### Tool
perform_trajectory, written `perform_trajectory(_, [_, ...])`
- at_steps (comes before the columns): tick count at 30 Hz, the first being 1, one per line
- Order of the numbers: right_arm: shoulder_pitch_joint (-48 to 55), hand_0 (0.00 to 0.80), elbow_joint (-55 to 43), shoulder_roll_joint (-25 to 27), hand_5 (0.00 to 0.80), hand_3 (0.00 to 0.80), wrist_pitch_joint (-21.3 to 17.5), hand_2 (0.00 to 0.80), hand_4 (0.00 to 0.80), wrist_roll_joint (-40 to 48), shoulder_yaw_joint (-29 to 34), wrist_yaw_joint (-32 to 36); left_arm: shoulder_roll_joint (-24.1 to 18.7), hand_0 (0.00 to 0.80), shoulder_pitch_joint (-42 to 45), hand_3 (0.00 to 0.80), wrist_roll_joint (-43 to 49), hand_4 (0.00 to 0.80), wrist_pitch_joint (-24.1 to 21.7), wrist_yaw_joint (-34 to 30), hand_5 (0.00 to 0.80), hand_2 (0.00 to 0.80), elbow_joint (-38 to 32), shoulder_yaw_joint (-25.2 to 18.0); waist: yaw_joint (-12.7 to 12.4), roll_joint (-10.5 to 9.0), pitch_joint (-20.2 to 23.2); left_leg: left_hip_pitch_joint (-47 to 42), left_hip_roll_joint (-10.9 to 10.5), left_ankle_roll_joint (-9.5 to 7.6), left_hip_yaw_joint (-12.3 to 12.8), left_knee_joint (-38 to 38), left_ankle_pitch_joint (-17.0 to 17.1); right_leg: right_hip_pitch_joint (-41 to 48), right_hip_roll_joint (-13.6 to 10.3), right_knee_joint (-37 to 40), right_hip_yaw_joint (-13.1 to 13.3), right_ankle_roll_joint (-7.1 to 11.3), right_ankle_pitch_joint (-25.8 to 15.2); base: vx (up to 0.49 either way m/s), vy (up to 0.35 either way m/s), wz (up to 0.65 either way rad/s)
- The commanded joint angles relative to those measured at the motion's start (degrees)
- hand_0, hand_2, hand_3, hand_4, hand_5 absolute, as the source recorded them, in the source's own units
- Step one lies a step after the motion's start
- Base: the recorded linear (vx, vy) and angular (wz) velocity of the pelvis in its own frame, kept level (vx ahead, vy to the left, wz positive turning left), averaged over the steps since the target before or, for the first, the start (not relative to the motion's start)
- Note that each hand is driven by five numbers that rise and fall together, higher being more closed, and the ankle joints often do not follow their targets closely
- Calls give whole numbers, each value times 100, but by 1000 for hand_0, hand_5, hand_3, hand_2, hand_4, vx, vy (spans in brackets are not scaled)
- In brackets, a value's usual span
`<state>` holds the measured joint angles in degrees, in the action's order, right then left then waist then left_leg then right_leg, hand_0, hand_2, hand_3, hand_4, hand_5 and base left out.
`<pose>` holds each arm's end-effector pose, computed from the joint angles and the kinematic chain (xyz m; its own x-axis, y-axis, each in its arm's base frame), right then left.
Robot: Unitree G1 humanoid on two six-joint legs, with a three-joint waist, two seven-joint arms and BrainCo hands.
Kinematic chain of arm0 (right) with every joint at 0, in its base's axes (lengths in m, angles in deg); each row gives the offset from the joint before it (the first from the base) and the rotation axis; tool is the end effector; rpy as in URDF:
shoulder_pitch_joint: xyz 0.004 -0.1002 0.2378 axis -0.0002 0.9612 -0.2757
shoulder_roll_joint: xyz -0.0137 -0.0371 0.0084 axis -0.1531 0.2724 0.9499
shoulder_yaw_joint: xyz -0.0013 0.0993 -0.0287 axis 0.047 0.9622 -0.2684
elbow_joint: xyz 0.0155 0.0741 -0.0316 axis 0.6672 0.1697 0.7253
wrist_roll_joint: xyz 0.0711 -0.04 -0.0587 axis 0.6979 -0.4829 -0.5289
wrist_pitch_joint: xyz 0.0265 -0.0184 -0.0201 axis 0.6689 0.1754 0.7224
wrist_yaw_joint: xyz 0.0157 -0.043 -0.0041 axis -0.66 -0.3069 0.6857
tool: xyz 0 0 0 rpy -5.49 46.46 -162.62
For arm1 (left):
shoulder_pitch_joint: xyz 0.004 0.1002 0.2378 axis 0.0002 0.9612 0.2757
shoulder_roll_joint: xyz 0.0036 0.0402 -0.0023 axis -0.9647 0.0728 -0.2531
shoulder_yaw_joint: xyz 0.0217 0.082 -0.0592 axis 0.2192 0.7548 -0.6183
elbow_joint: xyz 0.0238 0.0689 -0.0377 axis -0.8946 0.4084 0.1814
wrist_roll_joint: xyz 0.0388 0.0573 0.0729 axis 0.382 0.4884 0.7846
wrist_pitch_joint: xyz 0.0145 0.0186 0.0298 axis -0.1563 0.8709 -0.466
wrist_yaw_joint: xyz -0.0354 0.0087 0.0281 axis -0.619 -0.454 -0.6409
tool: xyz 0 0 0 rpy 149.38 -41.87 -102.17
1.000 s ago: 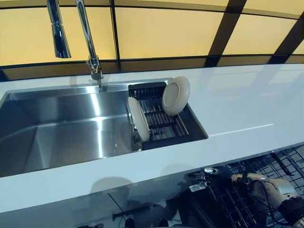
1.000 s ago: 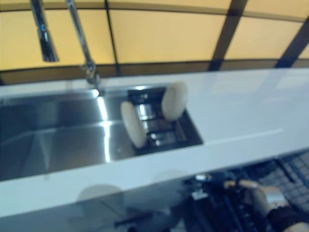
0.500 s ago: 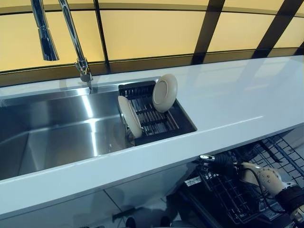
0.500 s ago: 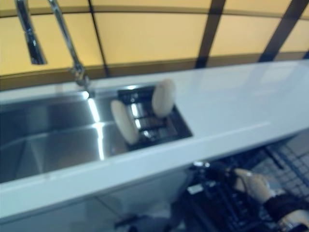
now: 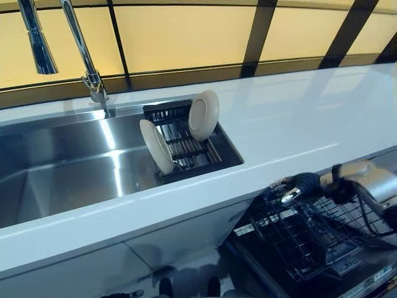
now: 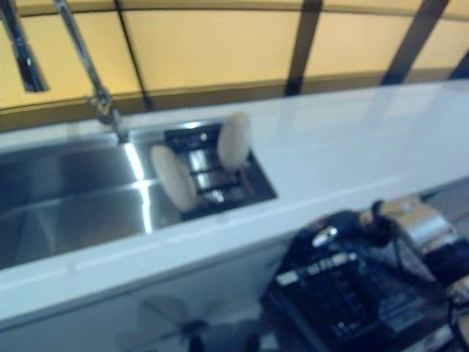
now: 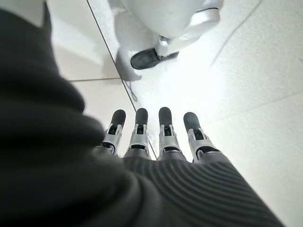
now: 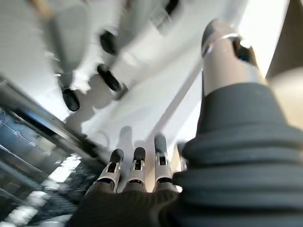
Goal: Take plates into dishwasher
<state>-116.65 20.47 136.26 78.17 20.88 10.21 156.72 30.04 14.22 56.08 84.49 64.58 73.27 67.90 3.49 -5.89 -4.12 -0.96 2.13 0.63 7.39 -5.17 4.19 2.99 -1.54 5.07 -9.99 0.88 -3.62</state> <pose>0.2767 -0.2537 0.1726 0.1858 0.5864 -0.7885 -0.9417 0.3355 0.0276 0.0670 0.2596 -0.1070 0.1524 0.2401 -0.9587 0.0216 0.9690 0.2461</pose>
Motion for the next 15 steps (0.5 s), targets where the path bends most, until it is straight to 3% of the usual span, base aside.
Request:
perform_trajectory(1, [-469,0,-445,-457,0,0,511,0,0,-697,-246,1375,-268,0,-515,0,95,0,-185,-45,0,0,355,229,-318,-55,41,-597,37,254,-15,88,-425,282,-572,-260,115,610,82,-30,-3,12])
perform_trajectory(4, [-84,0,-746,-779,0,0,1274,0,0,-834,-44,1793,-328,0,-615,0,136,0,-193,-67,0,0,416,174,-318,-35,24,-593,51,248,-19,95,-421,268,-573,-305,124,608,111,-24,-11,13])
perform_trajectory(8, [374,0,-852,-957,0,0,1393,0,0,-1164,47,1911,-338,0,-693,0,213,0,-246,-85,0,0,533,110,-295,-49,11,-585,68,230,8,99,-438,251,-572,-316,160,621,122,-19,-27,23])
perform_trajectory(11, [480,0,-965,-953,0,0,1254,0,0,-1405,105,2026,-337,0,-681,0,219,0,-279,-108,0,0,558,96,-283,-54,-5,-599,80,227,20,108,-444,254,-567,-339,184,616,138,5,-8,0])
perform_trajectory(13, [501,0,-952,-760,0,0,959,0,0,-1399,186,1892,-337,0,-667,0,248,0,-303,-162,0,0,552,87,-277,-72,-12,-609,83,225,6,113,-455,263,-563,-361,199,613,157,6,-7,-9])
perform_trajectory(15, [443,0,-891,-570,0,0,676,0,0,-1136,278,1329,-325,0,-659,0,251,0,-293,-148,0,0,541,96,-278,-88,-16,-614,86,228,-11,112,-459,267,-563,-373,193,620,152,5,-10,-7])
